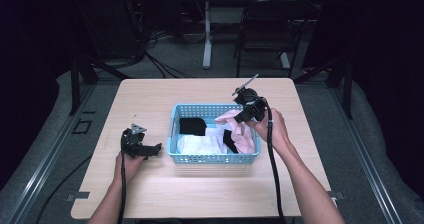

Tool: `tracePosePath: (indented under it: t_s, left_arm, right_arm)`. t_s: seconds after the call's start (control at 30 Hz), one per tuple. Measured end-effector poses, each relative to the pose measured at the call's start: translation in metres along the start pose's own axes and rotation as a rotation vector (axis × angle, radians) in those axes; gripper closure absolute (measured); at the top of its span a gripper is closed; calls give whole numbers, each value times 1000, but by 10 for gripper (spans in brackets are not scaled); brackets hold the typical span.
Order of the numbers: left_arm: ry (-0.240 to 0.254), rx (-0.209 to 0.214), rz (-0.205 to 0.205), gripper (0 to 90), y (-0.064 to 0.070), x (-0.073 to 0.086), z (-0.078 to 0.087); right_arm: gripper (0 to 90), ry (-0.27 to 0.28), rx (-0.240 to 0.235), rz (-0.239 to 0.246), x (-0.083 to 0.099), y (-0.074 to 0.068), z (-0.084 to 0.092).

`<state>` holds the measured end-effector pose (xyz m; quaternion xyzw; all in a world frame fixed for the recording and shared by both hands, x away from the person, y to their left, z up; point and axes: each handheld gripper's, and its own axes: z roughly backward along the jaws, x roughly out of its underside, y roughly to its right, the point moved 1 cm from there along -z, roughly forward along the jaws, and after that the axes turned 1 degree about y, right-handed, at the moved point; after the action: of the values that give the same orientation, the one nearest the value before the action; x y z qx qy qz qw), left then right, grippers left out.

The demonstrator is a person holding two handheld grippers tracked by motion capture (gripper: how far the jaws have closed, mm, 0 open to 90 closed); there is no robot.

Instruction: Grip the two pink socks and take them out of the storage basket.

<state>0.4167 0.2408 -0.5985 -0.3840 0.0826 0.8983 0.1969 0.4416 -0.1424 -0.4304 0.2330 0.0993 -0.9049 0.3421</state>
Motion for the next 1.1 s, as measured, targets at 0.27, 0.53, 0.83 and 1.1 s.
tracePosePath:
  t_s: [0.27,0.53,0.83,1.1]
  left_arm:
    - [0,0,0,5,0,0,0]
    - [0,0,0,5,0,0,0]
    - [0,0,0,5,0,0,0]
    - [0,0,0,5,0,0,0]
  right_arm:
    - [849,24,2,4,0,4,18]
    - [848,58,19,-9,4,10,38]
    - [848,90,50,-42,18,25,59]
    - [848,104,80,-66,33,37,73]
